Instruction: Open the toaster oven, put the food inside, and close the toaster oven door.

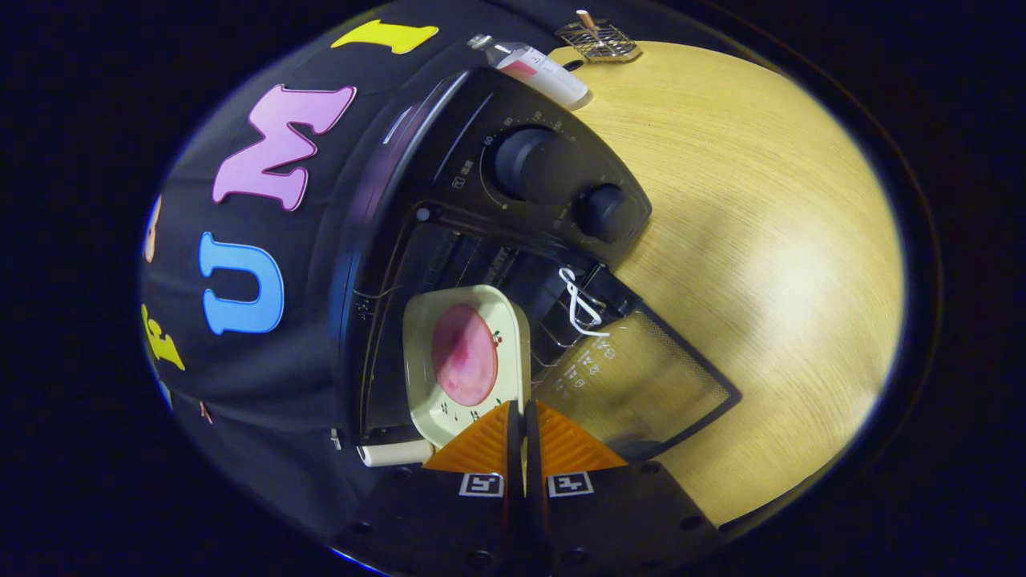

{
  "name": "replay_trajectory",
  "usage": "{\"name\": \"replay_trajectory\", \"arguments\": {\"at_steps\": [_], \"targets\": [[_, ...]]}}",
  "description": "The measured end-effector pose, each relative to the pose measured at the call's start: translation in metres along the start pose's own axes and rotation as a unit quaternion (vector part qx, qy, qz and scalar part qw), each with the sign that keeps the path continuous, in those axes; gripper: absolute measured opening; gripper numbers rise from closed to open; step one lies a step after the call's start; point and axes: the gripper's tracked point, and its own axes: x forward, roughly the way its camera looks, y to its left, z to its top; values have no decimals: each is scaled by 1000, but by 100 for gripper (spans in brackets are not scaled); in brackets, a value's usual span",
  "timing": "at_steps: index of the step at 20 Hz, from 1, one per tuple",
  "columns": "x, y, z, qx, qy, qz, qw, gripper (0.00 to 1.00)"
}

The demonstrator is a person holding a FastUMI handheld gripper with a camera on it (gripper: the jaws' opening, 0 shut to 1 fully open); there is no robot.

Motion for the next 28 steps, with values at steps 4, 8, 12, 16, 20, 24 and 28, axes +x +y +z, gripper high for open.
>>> {"name": "replay_trajectory", "arguments": {"at_steps": [4,8,12,16,20,24,28], "targets": [[16,14,-6,35,-15,-6,999,5],[25,15,-5,67,-39,-24,997,7],[24,20,-3,97,-56,-19,994,10],[23,31,-2,105,-56,4,993,14],[24,40,-9,114,-55,26,992,22],[10,39,-11,107,-64,42,991,39],[-11,26,-29,83,-38,45,995,76]]}}
